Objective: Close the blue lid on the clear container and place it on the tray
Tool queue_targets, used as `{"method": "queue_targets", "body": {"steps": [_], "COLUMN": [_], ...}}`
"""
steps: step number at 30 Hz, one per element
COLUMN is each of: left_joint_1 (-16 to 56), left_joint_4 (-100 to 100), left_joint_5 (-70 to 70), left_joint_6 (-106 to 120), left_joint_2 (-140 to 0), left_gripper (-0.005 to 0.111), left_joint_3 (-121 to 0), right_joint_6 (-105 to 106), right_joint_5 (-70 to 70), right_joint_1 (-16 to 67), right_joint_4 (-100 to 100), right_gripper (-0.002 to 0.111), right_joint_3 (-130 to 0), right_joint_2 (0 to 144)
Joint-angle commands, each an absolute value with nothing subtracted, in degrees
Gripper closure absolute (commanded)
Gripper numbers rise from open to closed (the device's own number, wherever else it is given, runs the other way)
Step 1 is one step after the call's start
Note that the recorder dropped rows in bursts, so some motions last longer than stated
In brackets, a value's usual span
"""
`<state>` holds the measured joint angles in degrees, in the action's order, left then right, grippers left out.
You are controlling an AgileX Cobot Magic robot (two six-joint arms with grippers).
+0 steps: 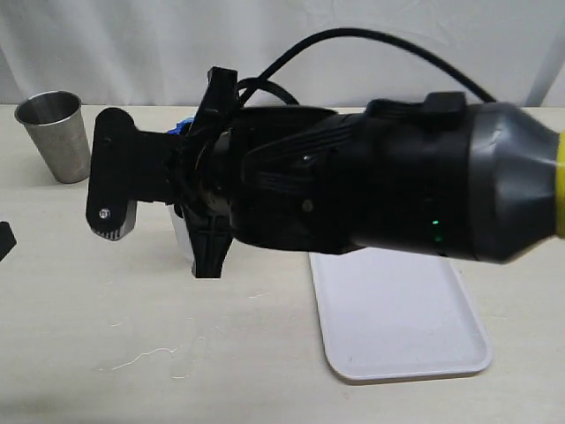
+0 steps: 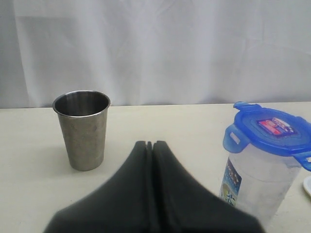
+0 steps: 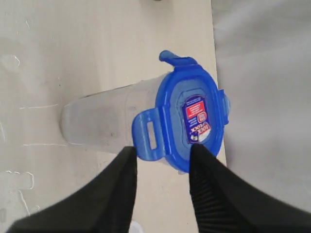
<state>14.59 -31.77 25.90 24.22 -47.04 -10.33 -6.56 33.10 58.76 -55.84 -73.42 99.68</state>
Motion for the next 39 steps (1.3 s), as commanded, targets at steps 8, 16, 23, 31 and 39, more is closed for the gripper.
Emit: {"method": "queue_targets", "body": {"steps": [8, 16, 23, 31, 39], "left_joint_1": [14.7, 14.7, 14.7, 14.6, 14.6], "left_joint_4": [-31.6, -31.5, -6.9, 24.9, 12.9], "left_joint_5": [25.8, 25.8, 23.9, 24.6, 38.3], "left_joint_6": [23.4, 22.2, 3.9, -11.9, 1.7], "left_joint_2": [-46.8, -46.8, -50.6, -75.3, -88.0], "left_gripper": [0.107, 0.107, 0.107, 0.107, 0.107], "left_joint_3": [-10.1, -10.1, -11.1, -21.4, -21.4], "right_joint_6": [-21.5, -19.7, 0.0, 18.0, 25.0], "right_joint_5": [22.6, 21.1, 34.3, 42.5, 39.3], "right_joint_1": [54.8, 44.0, 36.0, 26.0, 26.0], "right_joint_4": [-42.0, -19.2, 7.3, 28.0, 32.1], "right_gripper": [0.104, 0.104, 0.104, 0.104, 0.104], "right_joint_3": [-73.2, -79.7, -92.5, -95.0, -95.1], "right_joint_2": [91.6, 98.1, 106.6, 109.2, 113.5]}}
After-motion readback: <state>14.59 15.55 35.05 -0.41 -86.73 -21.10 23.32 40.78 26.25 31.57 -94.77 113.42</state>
